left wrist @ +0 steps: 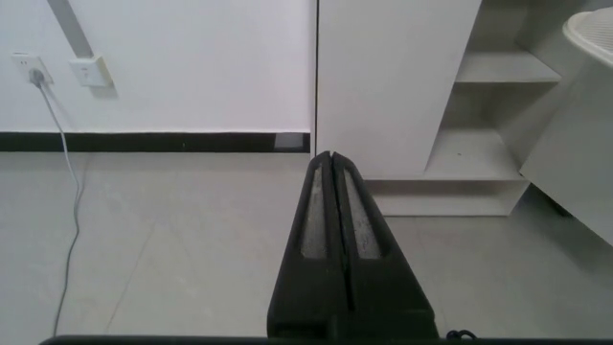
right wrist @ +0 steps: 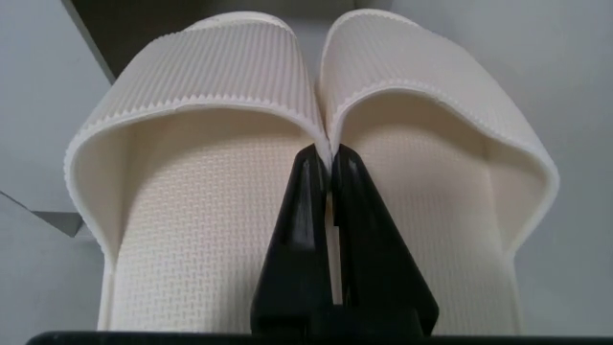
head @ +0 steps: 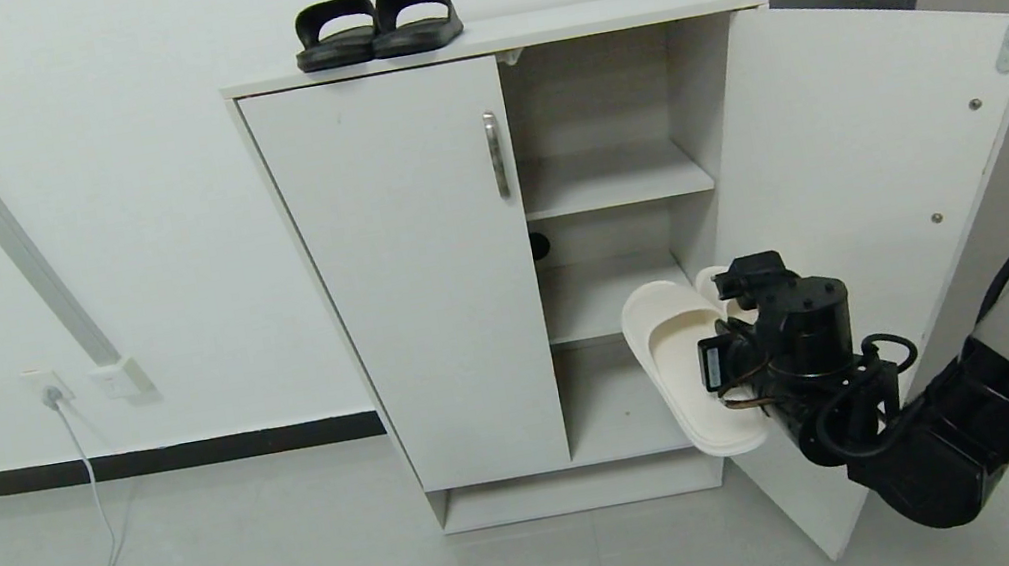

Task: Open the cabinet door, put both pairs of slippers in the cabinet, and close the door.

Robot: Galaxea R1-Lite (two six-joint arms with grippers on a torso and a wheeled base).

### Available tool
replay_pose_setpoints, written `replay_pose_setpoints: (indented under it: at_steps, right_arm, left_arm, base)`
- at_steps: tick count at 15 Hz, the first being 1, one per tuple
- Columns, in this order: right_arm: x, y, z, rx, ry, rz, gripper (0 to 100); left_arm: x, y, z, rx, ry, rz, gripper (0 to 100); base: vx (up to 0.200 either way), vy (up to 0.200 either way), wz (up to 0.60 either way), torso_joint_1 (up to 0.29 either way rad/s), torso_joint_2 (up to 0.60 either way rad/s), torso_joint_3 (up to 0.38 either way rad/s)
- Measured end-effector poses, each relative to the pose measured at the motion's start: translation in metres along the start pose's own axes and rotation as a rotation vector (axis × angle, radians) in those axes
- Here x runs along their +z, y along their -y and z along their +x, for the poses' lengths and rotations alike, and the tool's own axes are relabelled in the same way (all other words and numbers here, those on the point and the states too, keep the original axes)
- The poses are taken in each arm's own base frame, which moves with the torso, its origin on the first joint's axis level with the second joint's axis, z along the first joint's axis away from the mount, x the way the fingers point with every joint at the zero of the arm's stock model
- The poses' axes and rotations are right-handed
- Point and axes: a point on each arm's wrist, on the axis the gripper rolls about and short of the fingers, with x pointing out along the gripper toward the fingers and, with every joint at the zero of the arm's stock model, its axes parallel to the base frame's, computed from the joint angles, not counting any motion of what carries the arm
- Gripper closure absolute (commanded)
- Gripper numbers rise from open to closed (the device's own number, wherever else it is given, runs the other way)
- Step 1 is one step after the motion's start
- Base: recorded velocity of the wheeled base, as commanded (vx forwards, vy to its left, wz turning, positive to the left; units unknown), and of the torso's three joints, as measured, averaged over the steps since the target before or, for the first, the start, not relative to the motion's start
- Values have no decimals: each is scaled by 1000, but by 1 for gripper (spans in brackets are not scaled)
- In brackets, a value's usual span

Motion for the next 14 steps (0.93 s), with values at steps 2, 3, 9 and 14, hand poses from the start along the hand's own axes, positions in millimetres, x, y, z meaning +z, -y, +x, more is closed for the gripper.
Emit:
replay_pose_setpoints:
  at_steps: [2,3,9,14]
  right_arm:
    - [0,0,0,2,1,1,100]
    - [0,-4,-3,13,2,1,100]
    - [-2,-42,-6,94,14,69,100]
    - [-18,-66,15,11,-67,129,100]
  left_arm:
    - [0,0,0,0,-1,0,100]
    - [0,0,0,0,-1,0,100]
    - [0,0,0,1,-1,-7,100]
    - [0,0,0,2,-1,-7,100]
  base:
    - [0,0,0,0,0,0]
    - [0,0,0,0,0,0]
    - [0,0,0,0,0,0]
    - [0,0,0,0,0,0]
